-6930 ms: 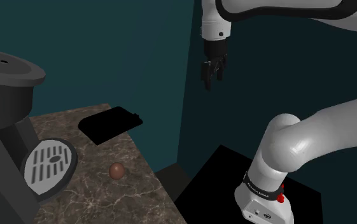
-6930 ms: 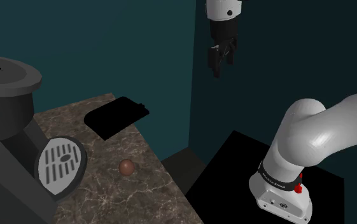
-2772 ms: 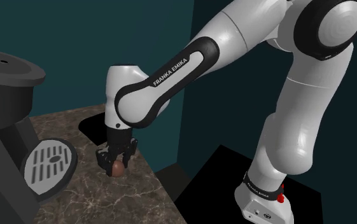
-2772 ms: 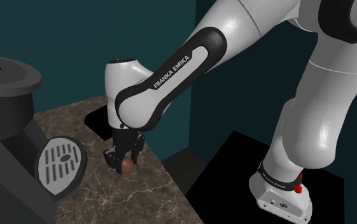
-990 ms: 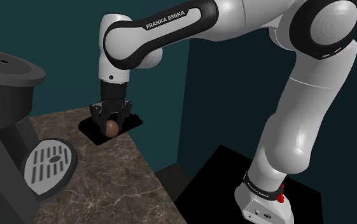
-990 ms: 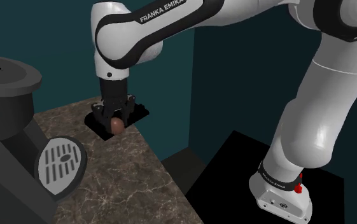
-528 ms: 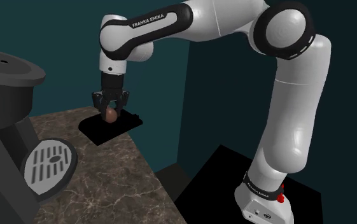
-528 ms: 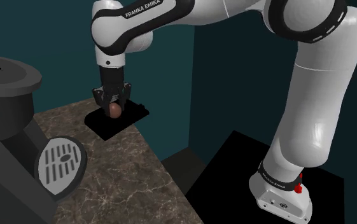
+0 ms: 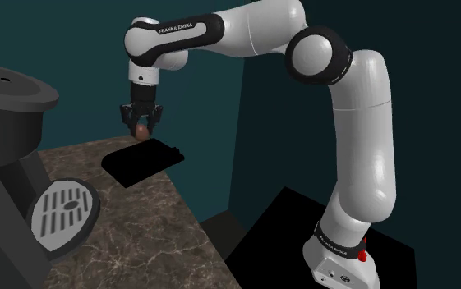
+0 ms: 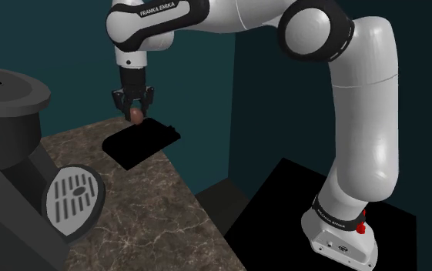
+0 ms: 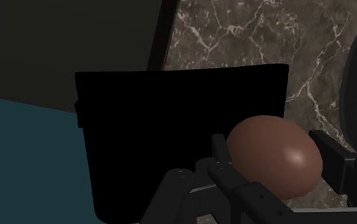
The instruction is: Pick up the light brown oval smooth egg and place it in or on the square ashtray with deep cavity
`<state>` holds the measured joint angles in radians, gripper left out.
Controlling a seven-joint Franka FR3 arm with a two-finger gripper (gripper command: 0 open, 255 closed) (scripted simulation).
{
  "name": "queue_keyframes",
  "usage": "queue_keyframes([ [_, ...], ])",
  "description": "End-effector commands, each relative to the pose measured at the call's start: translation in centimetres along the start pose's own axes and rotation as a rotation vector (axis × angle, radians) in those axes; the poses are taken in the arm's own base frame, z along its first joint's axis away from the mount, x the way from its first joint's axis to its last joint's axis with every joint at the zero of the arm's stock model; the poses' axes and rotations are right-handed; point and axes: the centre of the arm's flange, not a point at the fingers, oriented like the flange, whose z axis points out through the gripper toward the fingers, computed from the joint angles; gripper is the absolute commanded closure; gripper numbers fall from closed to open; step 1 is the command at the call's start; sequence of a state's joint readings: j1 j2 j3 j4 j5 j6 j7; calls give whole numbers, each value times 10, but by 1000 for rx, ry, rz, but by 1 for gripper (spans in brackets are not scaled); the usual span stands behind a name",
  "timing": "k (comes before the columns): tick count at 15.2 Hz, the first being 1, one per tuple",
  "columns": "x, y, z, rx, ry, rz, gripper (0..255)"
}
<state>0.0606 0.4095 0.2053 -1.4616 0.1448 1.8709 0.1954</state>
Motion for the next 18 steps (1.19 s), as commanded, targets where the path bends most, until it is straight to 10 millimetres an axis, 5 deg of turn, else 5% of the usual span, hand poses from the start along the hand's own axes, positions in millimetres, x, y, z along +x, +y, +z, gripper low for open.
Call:
queue_keyframes([
  [1, 23, 11, -4, 0, 0, -1, 255],
  [3, 45, 24, -8, 0, 0, -1, 255],
  [18, 48, 40, 67, 0, 0, -1, 255],
])
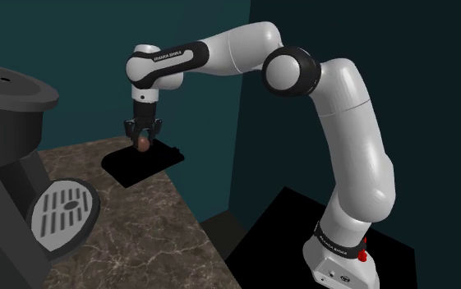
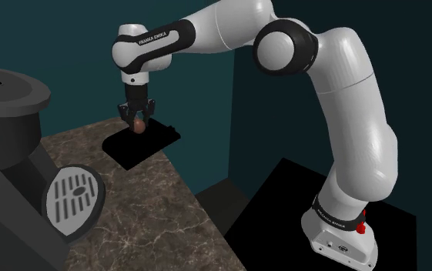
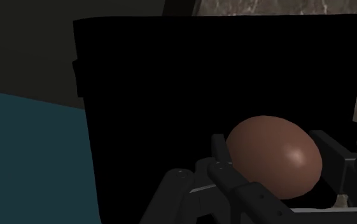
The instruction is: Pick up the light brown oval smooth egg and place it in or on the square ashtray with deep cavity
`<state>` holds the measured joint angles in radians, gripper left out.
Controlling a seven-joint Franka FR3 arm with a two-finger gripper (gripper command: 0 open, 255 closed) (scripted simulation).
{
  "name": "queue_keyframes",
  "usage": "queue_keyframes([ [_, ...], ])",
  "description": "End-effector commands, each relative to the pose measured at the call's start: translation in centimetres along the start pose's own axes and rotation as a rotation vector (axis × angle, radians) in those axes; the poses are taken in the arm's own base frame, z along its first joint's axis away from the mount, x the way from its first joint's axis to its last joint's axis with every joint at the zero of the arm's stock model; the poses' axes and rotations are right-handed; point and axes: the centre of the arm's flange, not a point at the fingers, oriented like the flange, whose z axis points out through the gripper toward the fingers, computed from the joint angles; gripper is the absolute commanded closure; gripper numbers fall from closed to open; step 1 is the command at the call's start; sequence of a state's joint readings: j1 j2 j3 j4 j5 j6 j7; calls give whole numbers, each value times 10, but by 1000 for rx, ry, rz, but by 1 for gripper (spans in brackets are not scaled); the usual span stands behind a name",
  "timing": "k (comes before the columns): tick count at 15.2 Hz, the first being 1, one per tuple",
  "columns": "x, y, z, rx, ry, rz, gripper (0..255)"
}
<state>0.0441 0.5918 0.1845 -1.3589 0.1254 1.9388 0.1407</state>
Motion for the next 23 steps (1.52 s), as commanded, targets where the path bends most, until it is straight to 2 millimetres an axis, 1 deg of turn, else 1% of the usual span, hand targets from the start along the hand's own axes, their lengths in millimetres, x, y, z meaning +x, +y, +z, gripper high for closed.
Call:
queue_keyframes([
  [1, 0, 1, 3, 0, 1, 0, 255],
  [7, 0, 1, 3, 0, 1, 0, 255],
  [8, 0, 1, 3, 0, 1, 0, 0],
  [13, 0, 1, 3, 0, 1, 0, 0],
  [16, 0, 1, -36, 0, 1, 0, 0],
  [17, 0, 1, -47, 0, 1, 0, 0],
  [23, 0, 1, -47, 0, 1, 0, 0],
])
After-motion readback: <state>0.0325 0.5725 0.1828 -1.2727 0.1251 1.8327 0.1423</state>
